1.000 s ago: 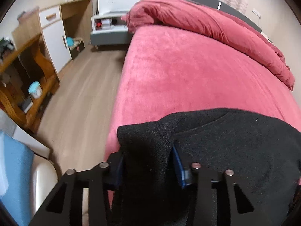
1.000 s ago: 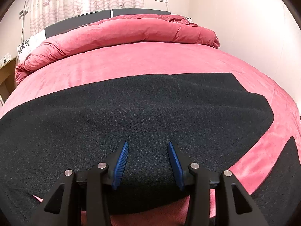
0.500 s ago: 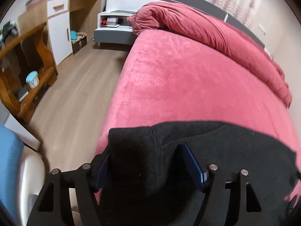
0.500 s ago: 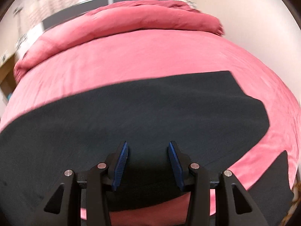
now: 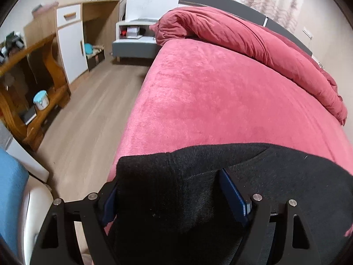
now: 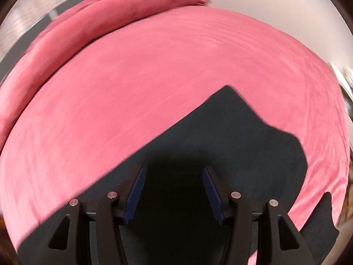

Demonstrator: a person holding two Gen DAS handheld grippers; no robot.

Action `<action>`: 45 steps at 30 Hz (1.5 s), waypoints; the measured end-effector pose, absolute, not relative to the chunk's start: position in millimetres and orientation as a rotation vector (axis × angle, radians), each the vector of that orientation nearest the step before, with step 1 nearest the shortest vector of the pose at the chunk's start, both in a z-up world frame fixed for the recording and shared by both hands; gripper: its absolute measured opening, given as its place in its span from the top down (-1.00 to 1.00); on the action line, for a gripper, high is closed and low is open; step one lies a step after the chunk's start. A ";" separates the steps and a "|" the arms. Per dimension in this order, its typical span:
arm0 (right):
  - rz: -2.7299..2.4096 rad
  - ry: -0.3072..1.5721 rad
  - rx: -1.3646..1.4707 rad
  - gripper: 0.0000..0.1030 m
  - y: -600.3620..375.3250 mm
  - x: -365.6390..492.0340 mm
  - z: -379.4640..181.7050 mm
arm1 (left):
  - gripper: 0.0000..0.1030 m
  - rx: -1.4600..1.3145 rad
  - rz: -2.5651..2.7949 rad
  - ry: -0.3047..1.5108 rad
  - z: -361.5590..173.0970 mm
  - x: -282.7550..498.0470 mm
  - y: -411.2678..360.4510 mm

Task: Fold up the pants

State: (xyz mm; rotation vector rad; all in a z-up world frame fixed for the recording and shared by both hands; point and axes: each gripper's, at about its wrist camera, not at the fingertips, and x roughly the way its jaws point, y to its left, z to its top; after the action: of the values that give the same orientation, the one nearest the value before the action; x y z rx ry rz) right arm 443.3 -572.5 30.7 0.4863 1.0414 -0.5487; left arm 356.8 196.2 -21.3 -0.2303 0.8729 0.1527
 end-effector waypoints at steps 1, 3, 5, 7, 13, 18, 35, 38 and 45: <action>-0.561 1.056 0.506 -0.09 -581.0 451.4 26.0 | -0.61 -0.225 0.155 0.868 -24.2 356.8 196.1; -0.585 1.061 0.513 -0.09 -589.9 462.6 20.1 | -0.64 -0.223 0.160 0.859 -30.0 356.6 195.5; -0.601 1.067 0.518 -0.09 -594.5 474.1 14.8 | -0.67 -0.215 0.164 0.851 -33.9 356.1 193.5; -0.616 1.073 0.535 -0.09 -598.8 484.1 9.3 | -0.72 -0.221 0.157 0.852 -35.7 357.0 194.3; -0.700 1.126 0.425 -0.19 -587.3 503.2 1.5 | -0.80 -0.301 0.128 0.849 -40.3 356.9 204.8; -0.723 1.134 0.391 0.44 -585.0 492.0 2.4 | -0.83 -0.312 0.130 0.887 -36.3 360.1 205.3; -0.556 0.809 0.765 0.83 -616.5 356.1 77.8 | 0.22 -0.474 0.055 0.853 26.0 321.4 225.2; -0.508 0.719 0.765 0.83 -608.1 315.6 98.6 | 0.24 -0.509 0.011 0.802 46.6 297.0 227.6; -0.481 0.588 0.845 0.83 -602.5 214.4 116.9 | 0.26 -0.582 -0.077 0.710 80.5 221.9 237.3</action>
State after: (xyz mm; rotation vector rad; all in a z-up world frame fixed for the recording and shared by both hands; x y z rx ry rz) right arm 214.4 -602.5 116.9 0.8453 0.5878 -0.4813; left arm 221.9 237.3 80.5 -0.5815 0.7096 -0.0770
